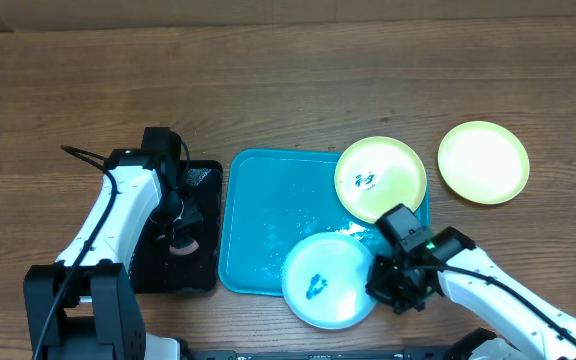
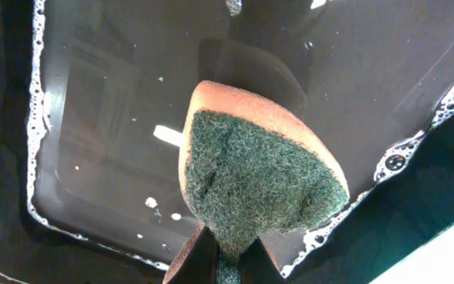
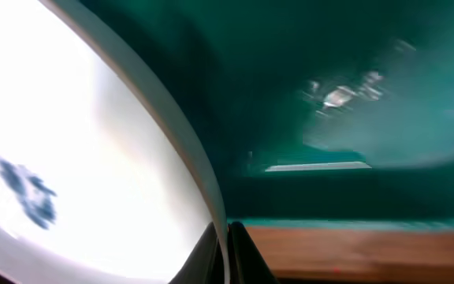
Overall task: Clean dirty plates on tray and stack at the side
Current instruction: 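Drag the white plate to the tray center with the right gripper, then lift the sponge from the black tray onto the white plate, left gripper, then scrub the white plate with the sponge in the left gripper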
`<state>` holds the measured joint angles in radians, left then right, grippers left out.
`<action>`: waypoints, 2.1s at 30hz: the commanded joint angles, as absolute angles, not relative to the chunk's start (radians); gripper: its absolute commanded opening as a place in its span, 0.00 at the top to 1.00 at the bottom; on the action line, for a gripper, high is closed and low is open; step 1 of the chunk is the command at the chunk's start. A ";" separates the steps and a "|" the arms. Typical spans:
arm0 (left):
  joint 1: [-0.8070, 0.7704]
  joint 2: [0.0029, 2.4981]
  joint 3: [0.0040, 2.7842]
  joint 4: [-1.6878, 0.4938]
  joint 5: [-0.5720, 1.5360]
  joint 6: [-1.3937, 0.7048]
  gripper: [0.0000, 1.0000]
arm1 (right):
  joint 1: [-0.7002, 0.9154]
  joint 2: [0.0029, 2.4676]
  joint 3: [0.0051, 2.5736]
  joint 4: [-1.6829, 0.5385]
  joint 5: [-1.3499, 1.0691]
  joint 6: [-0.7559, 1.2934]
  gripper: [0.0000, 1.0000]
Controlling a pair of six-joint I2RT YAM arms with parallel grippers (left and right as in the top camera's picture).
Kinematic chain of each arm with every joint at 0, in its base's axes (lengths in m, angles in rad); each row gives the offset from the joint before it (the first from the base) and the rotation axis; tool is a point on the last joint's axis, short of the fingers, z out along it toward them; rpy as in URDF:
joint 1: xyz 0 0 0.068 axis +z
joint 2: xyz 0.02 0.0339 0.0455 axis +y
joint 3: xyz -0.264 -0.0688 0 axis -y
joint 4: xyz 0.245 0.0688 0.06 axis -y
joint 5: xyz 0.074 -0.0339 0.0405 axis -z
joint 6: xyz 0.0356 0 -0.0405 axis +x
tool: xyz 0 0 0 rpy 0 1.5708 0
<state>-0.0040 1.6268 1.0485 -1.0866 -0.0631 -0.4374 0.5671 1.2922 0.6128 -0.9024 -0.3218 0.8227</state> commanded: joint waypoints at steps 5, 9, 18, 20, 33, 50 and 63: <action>0.000 1.610 1.048 -1.082 -0.058 -0.422 0.96 | 0.575 1.462 0.771 -0.782 -0.294 0.718 0.96; 0.000 1.610 1.048 -1.083 -0.058 -0.422 0.96 | 0.575 1.620 0.915 -0.818 -0.251 0.646 0.96; -0.001 1.610 1.049 -1.067 -0.051 -0.421 0.96 | 0.575 1.812 1.066 -0.847 -0.195 0.565 0.96; -0.001 1.609 1.051 -1.065 -0.050 -0.411 0.96 | 0.577 1.824 1.066 -0.845 -0.196 0.547 0.96; -0.107 1.559 1.190 -1.098 0.078 -0.351 0.96 | 0.582 1.824 1.066 -0.831 -0.196 0.540 0.96; -0.469 1.671 1.198 -0.888 0.180 -0.487 0.96 | 0.582 1.824 1.066 -0.824 -0.204 0.519 0.96; -0.472 1.882 1.198 -0.853 0.419 -0.499 0.96 | 0.582 1.824 1.066 -0.793 -0.345 0.500 0.96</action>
<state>-0.4683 1.8698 1.1790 -0.8516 0.3355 -0.5098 0.5724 1.8088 1.0584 -0.8024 -0.2749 0.5144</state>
